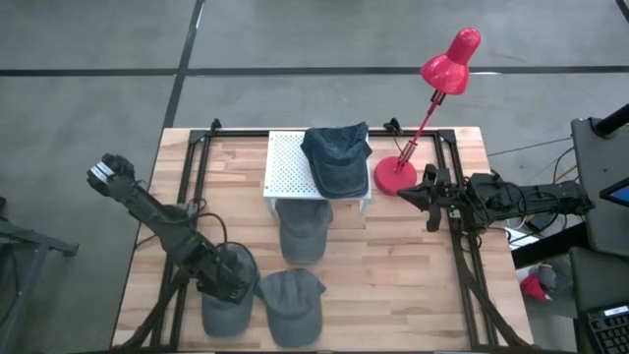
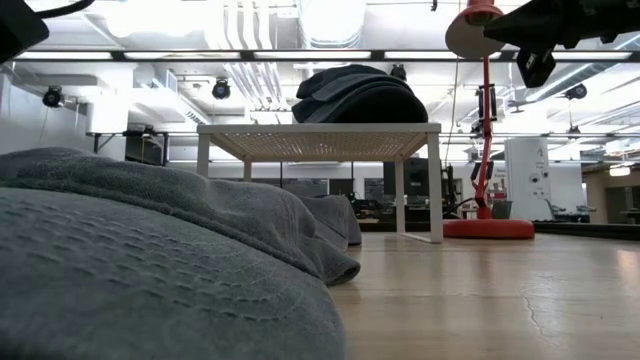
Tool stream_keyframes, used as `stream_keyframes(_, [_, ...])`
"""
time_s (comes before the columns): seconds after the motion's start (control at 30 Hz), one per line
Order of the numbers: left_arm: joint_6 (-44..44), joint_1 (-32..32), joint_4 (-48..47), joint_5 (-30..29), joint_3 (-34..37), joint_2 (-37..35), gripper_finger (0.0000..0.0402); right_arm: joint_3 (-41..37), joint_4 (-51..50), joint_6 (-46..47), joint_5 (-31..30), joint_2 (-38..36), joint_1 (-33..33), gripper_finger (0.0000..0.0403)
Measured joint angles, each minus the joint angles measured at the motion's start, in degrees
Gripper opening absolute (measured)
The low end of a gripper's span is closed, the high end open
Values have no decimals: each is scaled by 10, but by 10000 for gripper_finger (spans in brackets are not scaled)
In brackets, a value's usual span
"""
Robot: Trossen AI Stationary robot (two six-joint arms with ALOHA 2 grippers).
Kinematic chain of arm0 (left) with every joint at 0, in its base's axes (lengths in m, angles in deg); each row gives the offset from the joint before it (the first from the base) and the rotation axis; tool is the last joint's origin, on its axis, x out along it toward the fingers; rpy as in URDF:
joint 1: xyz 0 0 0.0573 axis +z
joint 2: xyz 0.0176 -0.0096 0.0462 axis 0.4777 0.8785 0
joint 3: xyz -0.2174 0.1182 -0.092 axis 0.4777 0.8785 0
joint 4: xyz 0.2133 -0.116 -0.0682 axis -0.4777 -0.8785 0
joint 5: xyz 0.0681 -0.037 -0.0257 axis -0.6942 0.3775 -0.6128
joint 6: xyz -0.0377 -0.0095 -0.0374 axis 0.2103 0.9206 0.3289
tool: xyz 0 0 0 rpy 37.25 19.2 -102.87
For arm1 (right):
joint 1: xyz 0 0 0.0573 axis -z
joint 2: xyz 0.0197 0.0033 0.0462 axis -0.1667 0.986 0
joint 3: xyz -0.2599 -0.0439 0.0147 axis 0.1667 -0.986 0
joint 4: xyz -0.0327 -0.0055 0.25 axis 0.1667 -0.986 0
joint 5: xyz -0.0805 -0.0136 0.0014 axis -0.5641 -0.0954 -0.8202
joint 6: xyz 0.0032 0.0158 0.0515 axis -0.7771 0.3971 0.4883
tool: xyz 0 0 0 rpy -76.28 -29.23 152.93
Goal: Pick & Place hat
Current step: Put the bottom left gray cap on the shelf
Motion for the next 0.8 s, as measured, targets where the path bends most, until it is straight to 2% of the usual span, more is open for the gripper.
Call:
stream_keyframes(0.5, [9,0,-4,22,2,-7,131,0,0,-5,0,0,0,8])
stream_keyframes(0.8, [20,0,8,20,2,-7,196,0,0,-5,0,0,0,8])
